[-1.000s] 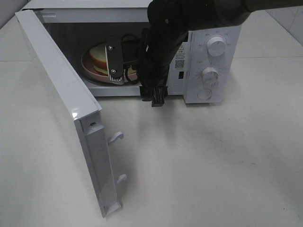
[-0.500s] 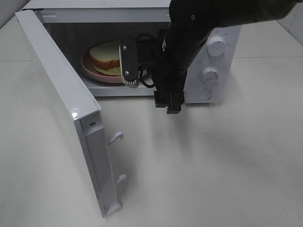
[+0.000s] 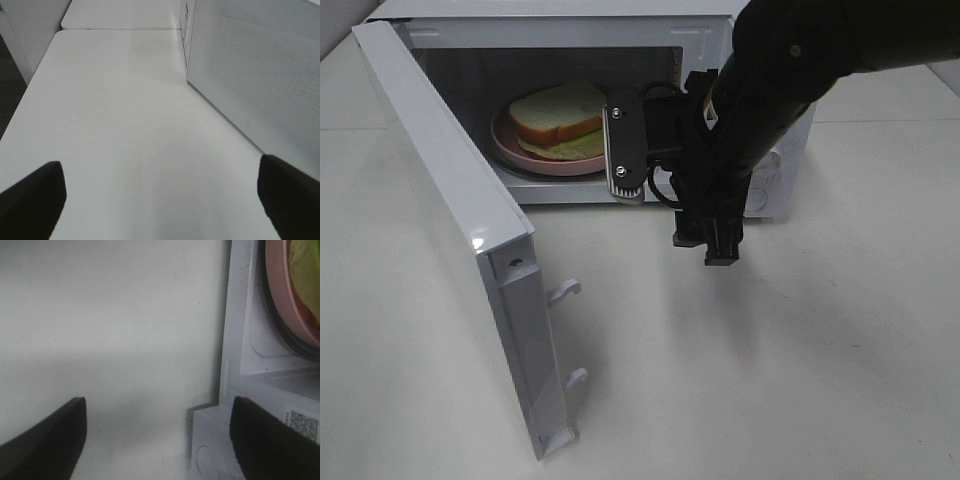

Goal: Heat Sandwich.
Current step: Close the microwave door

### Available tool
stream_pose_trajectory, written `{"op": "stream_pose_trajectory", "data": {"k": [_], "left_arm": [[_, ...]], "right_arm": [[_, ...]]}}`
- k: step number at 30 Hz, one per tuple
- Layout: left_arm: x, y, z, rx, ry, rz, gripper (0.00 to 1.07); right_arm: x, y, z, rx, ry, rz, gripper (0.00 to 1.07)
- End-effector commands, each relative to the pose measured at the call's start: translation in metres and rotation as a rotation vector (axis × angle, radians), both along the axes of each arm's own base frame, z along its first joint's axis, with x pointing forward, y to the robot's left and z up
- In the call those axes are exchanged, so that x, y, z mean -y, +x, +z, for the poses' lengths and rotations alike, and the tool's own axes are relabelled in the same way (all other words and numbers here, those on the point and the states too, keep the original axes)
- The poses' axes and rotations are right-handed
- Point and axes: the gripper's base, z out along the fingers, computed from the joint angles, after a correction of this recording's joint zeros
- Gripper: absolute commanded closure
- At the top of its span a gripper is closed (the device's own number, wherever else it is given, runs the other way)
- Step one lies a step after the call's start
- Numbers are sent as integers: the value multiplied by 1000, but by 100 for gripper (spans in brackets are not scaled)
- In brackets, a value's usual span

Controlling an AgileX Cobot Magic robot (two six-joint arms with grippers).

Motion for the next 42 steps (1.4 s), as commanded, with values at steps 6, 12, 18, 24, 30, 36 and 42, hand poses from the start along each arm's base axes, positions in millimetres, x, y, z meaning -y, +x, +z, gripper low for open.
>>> {"op": "stream_pose_trajectory", "data": {"k": [6, 12, 18, 24, 30, 36, 42], "left_arm": [[0, -3, -1, 29, -1, -4, 9], [0, -3, -1, 29, -1, -4, 9], [0, -3, -1, 29, -1, -4, 9], [0, -3, -1, 29, -1, -4, 9], [0, -3, -1, 29, -1, -4, 9], [0, -3, -1, 29, -1, -4, 9], [0, -3, -1, 29, -1, -4, 9]], "right_arm": [[15, -21, 9, 15, 49, -40, 31], [28, -39, 10, 19, 77, -61, 31], [42, -57, 8, 15, 91, -73, 31], [52, -70, 8, 16, 125, -105, 31], [65, -87, 10, 6, 171, -173, 31], [76, -101, 13, 1, 228, -251, 31], [90, -118, 18, -22, 308, -398, 31]]}}
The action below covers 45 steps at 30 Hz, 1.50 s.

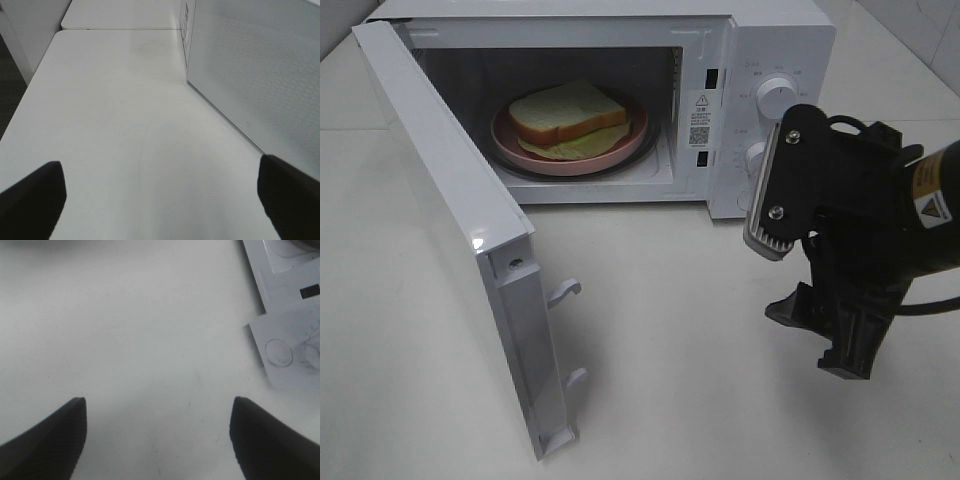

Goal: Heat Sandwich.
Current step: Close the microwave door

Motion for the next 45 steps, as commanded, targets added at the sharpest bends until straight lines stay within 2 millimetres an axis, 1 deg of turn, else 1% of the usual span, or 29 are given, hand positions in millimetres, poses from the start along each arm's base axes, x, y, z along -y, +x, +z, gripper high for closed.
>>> {"op": "stream_pose_trajectory", "data": {"k": [1, 4, 10, 13, 16, 17, 19, 21, 22, 24, 27, 29, 33, 41, 44, 45], "left_arm": [[0, -3, -1, 29, -1, -4, 9], [0, -3, -1, 29, -1, -4, 9], [0, -3, -1, 29, -1, -4, 9], [0, -3, -1, 29, -1, -4, 9], [0, -3, -1, 29, -1, -4, 9], [0, -3, -1, 29, -1, -4, 9], [0, -3, -1, 29, -1, -4, 9], [0, -3, -1, 29, -1, -4, 9], [0, -3, -1, 29, -1, -4, 9], [0, -3, -1, 29, -1, -4, 9], [0, -3, -1, 29, -1, -4, 9], [0, -3, -1, 29, -1, -4, 9], [0, -3, -1, 29, -1, -4, 9], [0, -3, -1, 29, -1, -4, 9], [0, -3, -1, 29, -1, -4, 9], [0, -3, -1, 29, -1, -4, 9]], "right_arm": [[5, -7, 2, -18, 38, -64, 31], [14, -17, 5, -38, 78, -145, 31], [25, -29, 10, -59, 123, -242, 31], [34, -38, 19, -68, 161, -319, 31], [38, -43, 23, -74, 184, -361, 31], [44, -49, 27, -80, 201, -402, 31], [46, -52, 29, -85, 201, -418, 31], [52, -58, 33, -87, 215, -447, 31], [58, -65, 36, -90, 222, -473, 31], [60, -68, 38, -90, 226, -483, 31], [71, -80, 42, -105, 217, -509, 31], [73, -83, 43, -111, 217, -514, 31], [82, -98, 43, -169, 209, -546, 31], [92, -113, 43, -224, 196, -604, 31], [97, -118, 44, -224, 206, -620, 31], [103, -126, 47, -198, 246, -617, 31]]}}
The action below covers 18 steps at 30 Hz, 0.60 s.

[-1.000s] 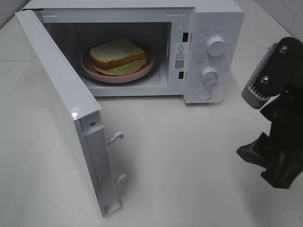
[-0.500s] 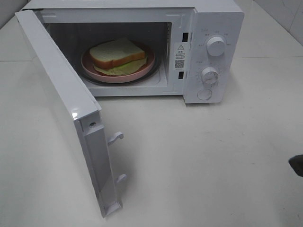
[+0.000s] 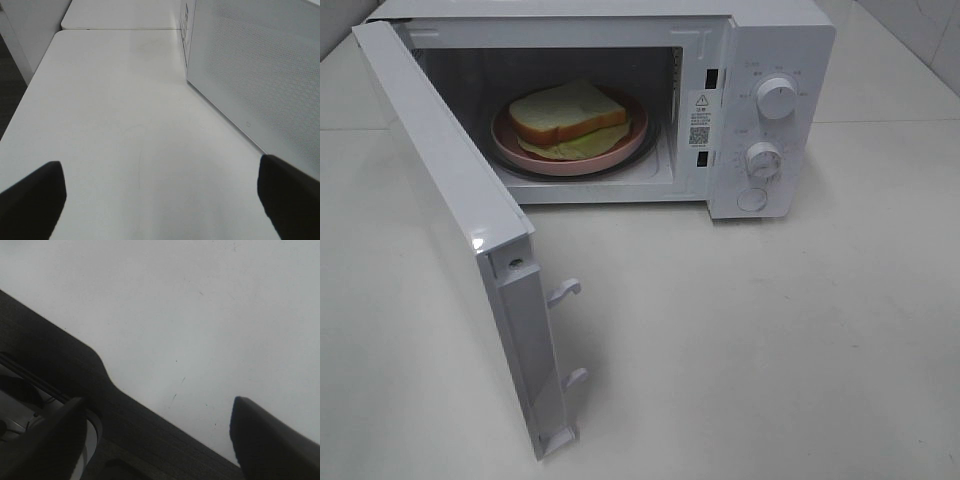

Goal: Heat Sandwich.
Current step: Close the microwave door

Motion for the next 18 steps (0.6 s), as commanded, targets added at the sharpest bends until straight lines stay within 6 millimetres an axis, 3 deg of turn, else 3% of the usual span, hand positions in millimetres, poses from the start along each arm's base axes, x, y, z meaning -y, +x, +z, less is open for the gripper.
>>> {"op": "stream_pose_trajectory", "data": {"k": [1, 9, 18], "left_arm": [[0, -3, -1, 29, -1, -4, 9], [0, -3, -1, 29, -1, -4, 9], [0, -3, -1, 29, -1, -4, 9]], "right_arm": [[10, -13, 2, 37, 43, -23, 31], [36, -42, 12, 253, 163, -207, 31], [45, -67, 17, 465, 251, -348, 31]]}}
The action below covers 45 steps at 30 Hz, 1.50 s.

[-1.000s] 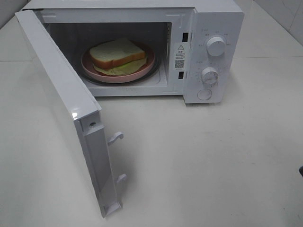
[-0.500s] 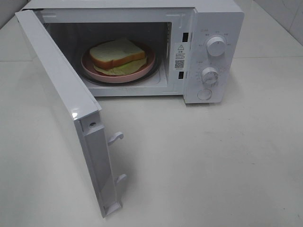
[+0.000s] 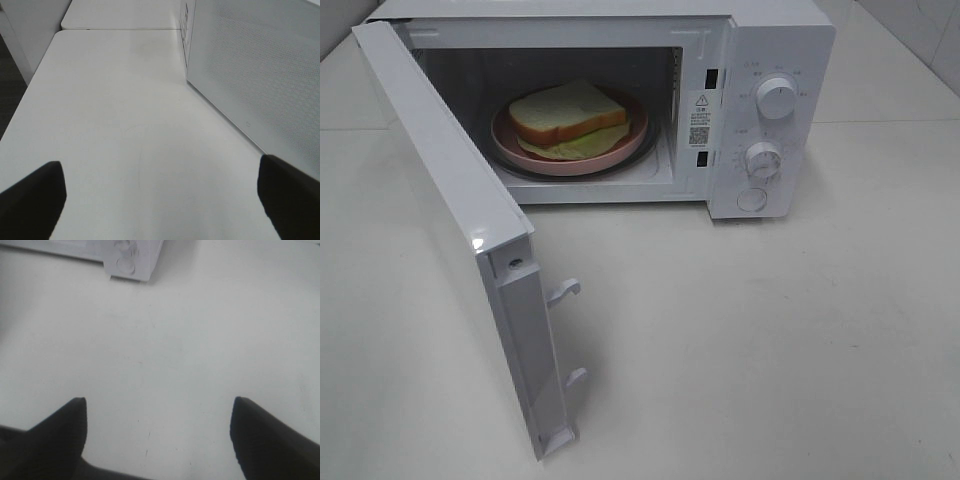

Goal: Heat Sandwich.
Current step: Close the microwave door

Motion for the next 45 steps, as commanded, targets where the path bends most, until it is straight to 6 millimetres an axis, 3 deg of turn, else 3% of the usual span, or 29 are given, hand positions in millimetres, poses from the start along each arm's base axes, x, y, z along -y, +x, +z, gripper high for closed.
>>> {"op": "stream_pose_trajectory", "data": {"k": [1, 5, 11, 45], "left_arm": [[0, -3, -1, 29, -1, -4, 9], [0, -3, -1, 29, -1, -4, 9], [0, -3, -1, 29, -1, -4, 9], [0, -3, 0, 28, -1, -4, 9]], "right_arm": [[1, -7, 1, 66, 3, -40, 31], [-1, -12, 0, 106, 12, -68, 31], [-6, -16, -18, 122, 33, -88, 31], [-6, -15, -19, 120, 33, -89, 31]]}}
